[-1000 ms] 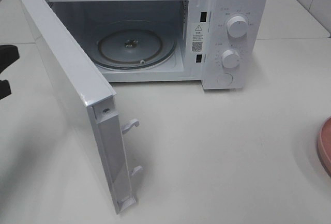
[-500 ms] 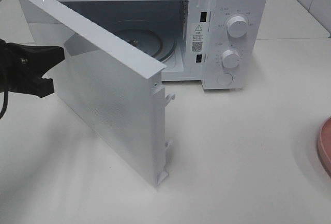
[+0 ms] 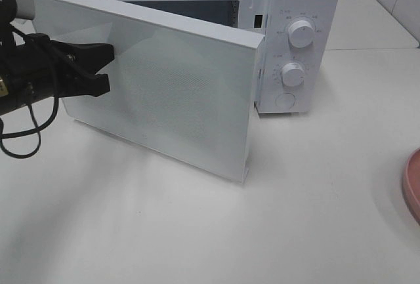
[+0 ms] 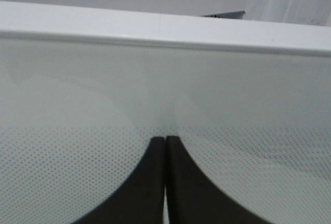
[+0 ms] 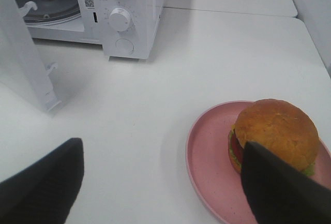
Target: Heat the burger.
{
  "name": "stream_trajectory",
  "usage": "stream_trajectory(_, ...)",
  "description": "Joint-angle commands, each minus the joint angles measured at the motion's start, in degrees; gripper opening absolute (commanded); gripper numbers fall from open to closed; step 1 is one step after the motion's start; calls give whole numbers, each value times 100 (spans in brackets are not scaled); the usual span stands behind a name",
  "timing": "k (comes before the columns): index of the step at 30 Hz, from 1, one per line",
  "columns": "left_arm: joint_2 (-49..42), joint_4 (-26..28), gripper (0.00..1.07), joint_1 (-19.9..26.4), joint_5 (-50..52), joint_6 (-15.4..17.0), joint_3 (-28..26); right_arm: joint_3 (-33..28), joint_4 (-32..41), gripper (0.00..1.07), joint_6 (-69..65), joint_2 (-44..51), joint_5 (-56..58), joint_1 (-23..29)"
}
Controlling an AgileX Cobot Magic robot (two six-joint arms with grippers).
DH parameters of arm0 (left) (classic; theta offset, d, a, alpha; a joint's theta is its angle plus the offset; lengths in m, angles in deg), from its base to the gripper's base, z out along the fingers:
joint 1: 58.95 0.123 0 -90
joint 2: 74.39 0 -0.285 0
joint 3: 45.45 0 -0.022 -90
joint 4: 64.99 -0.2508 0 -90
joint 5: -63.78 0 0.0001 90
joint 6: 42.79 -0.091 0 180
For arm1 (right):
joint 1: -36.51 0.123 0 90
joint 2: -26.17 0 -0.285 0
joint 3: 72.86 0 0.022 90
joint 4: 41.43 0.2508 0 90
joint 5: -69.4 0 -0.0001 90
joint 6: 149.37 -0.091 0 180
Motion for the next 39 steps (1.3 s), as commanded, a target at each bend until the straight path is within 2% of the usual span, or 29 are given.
stream_trajectory(1, 69, 172, 0, -57, 0, -11, -126, -11, 6, 74, 34, 172, -40, -17)
stream_trajectory(5, 338, 367, 0, -218, -143, -11, -458, -11, 6, 74, 34, 172, -40, -17)
stream_trajectory(9, 584, 498, 0, -493, -722, -29, -974, -11, 6, 74, 34, 172, -40, -17)
stream_trajectory(23, 1421, 1163, 0, -1071, -1364, -201, -2298, -11, 6, 74, 34, 172, -40, -17)
stream_trajectory(27, 1730, 1507, 0, -1335, -1478, -504, -2819, -11, 6, 74, 34, 172, -40, -17)
stream_trajectory(29, 1793, 1599, 0, -1375, -1553, -567, -2916, -11, 6, 74, 34, 172, -40, -17)
stream_trajectory(30, 1896, 1919, 0, -1455, -1702, -796, -3151, -11, 6, 74, 34, 172, -40, -17)
stream_trajectory(31, 1896, 1919, 0, -1455, -1702, -796, -3151, -11, 6, 74, 34, 172, -40, -17)
stream_trajectory(33, 2017, 2561, 0, -1513, -1839, -1318, -3421, -11, 6, 74, 34, 172, -40, -17)
stream_trajectory(34, 2017, 2561, 0, -1513, -1839, -1318, -3421, -11, 6, 74, 34, 172, -40, -17)
stream_trajectory(35, 2074, 3048, 0, -1513, -1896, -1696, -3529, -11, 6, 74, 34, 172, -40, -17)
stream_trajectory(36, 2074, 3048, 0, -1513, -1896, -1696, -3529, -11, 6, 74, 34, 172, -40, -17)
stream_trajectory(38, 2057, 3655, 0, -1513, -2011, -2074, -3581, -11, 6, 74, 34, 172, -40, -17)
stream_trajectory(39, 2057, 3655, 0, -1513, -2011, -2074, -3581, -11, 6, 74, 34, 172, -40, -17)
